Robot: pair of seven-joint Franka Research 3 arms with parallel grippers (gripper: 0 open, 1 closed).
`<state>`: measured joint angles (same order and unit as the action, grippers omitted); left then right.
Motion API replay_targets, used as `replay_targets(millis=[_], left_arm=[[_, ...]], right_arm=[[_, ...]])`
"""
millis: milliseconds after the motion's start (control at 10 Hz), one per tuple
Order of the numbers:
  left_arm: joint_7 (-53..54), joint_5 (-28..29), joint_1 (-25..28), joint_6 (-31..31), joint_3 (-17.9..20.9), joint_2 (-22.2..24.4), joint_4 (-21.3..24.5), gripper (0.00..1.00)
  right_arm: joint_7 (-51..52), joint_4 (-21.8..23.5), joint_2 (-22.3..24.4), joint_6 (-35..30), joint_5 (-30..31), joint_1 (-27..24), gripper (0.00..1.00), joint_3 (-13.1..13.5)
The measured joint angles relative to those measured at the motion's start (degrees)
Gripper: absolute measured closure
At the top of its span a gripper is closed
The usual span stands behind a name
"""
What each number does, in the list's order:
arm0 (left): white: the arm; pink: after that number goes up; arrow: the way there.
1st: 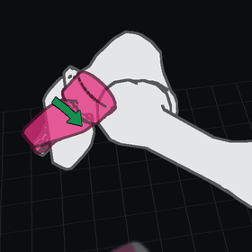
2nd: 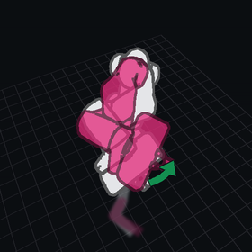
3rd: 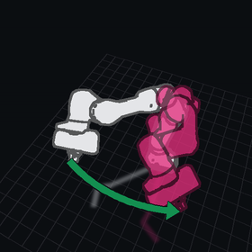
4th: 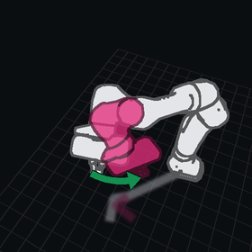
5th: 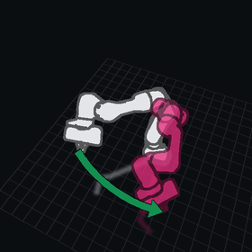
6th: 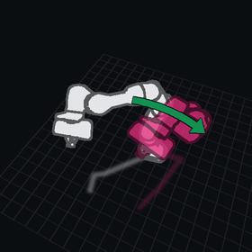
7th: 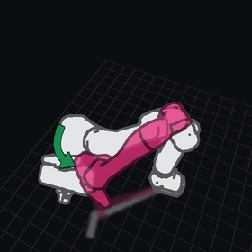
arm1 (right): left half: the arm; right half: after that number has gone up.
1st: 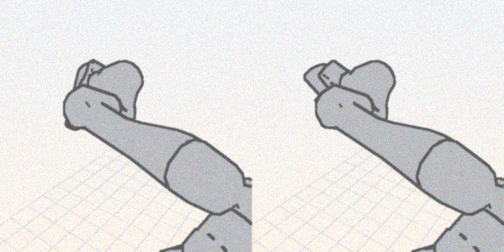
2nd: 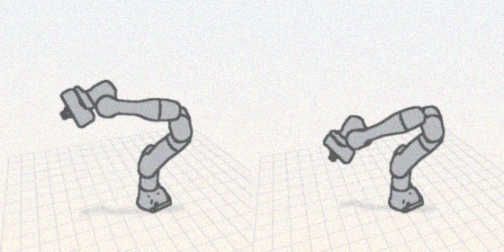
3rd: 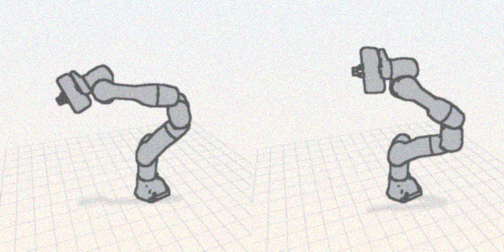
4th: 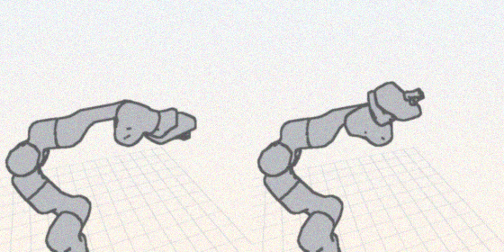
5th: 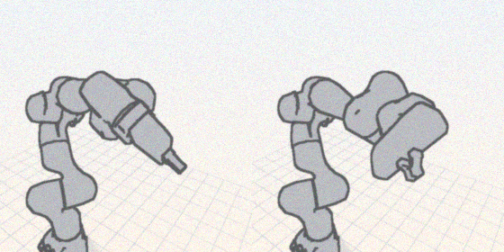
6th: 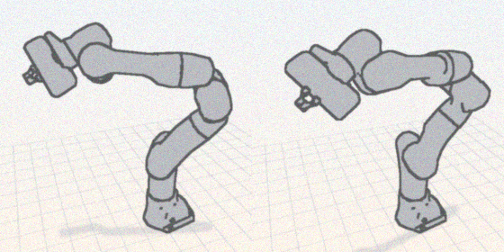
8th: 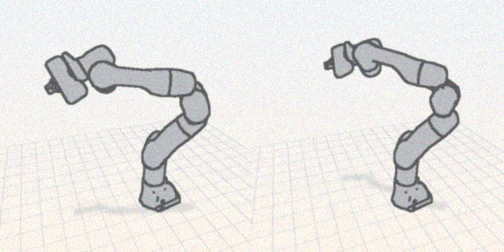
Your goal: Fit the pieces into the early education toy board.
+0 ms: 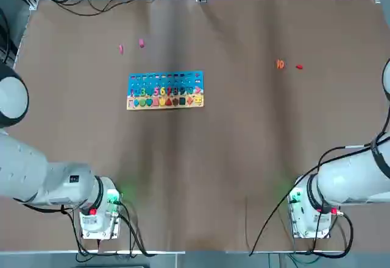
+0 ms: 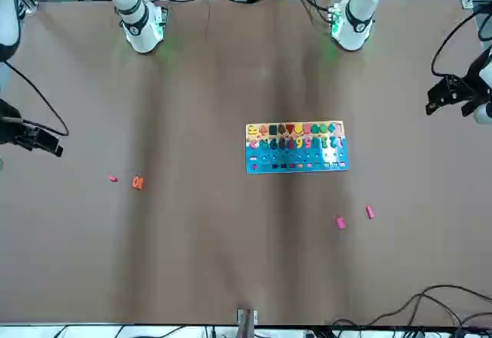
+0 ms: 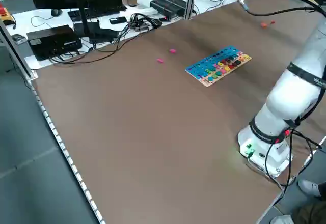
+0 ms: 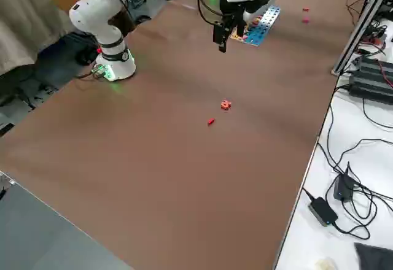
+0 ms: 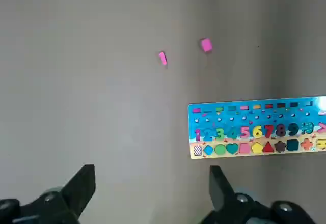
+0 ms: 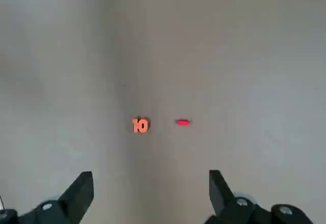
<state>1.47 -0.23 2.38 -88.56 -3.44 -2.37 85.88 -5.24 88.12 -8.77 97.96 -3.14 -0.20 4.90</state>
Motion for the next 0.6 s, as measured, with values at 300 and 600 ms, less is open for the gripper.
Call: replay_targets(millis=[300, 600], left_arm=[[-0.18, 0.00, 0.15, 0.00, 0.08, 0.08, -0.12, 0.01], [-1.07, 0.00, 0.26, 1.28, 0.10, 0.10, 0.67, 0.11]], right_arm=[[0.00, 0.00, 0.00, 0.00, 0.00, -0.06, 0.00, 0.04], [0.00, 0.00, -0.01, 0.00, 0.00, -0.06, 0.00, 0.04]])
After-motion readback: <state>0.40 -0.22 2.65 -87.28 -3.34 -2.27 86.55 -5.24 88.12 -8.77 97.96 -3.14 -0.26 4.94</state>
